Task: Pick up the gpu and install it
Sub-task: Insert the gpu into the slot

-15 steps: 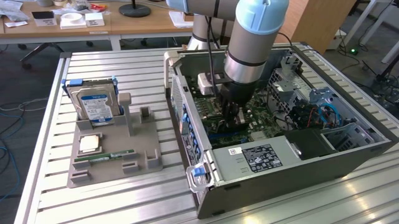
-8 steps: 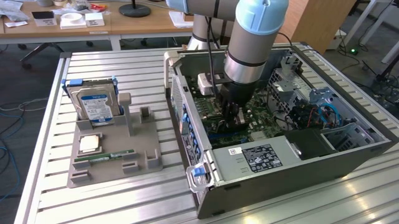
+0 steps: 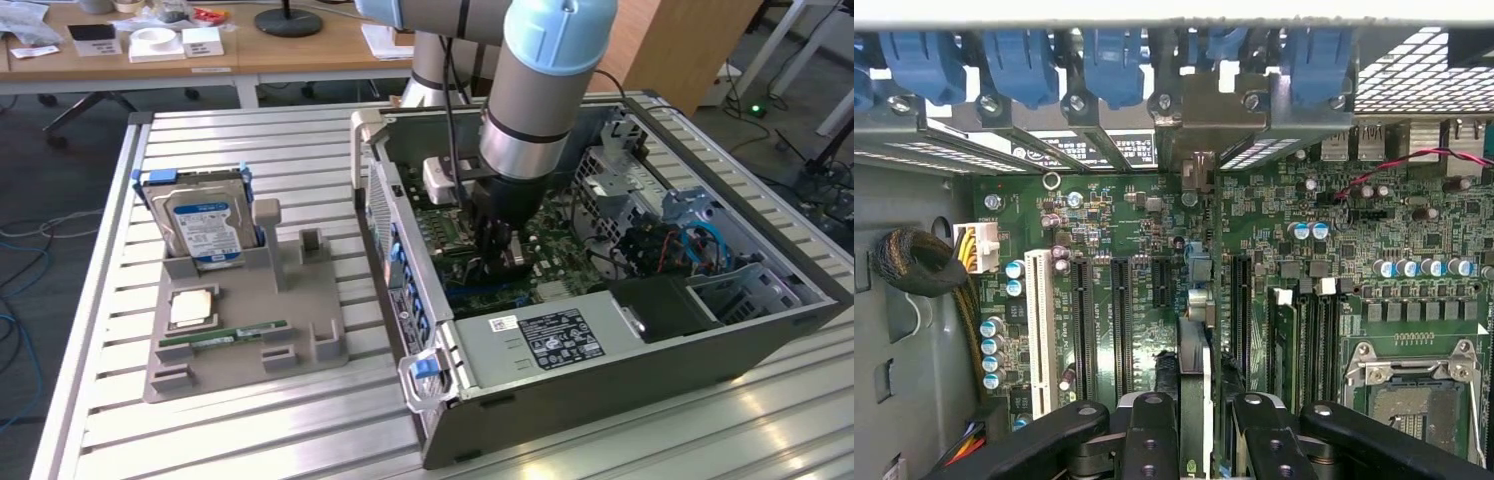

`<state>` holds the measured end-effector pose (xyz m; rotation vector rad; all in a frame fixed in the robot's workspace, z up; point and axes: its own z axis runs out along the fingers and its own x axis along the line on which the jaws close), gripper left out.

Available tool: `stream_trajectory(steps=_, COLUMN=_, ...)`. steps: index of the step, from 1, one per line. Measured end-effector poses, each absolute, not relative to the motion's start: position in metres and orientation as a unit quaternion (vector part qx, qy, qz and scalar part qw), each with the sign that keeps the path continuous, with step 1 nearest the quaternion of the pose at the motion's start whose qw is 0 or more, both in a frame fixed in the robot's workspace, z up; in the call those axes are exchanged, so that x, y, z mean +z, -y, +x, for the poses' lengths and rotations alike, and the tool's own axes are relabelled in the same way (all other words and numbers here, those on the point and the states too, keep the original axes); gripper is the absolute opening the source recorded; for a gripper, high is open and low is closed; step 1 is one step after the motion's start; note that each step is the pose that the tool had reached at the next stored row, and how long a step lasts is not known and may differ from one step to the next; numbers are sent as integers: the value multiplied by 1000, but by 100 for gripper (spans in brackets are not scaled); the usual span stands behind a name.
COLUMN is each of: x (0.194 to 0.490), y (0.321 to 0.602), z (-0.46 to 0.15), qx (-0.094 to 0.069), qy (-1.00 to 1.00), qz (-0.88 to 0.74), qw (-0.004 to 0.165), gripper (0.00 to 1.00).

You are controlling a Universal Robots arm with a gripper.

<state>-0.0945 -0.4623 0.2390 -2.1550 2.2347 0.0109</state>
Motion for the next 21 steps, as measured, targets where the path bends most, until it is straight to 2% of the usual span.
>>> stream_trajectory(steps=21, x=238, y=463, z=-96, qx=4, qy=-718, qz=-695, qw=19, gripper=26)
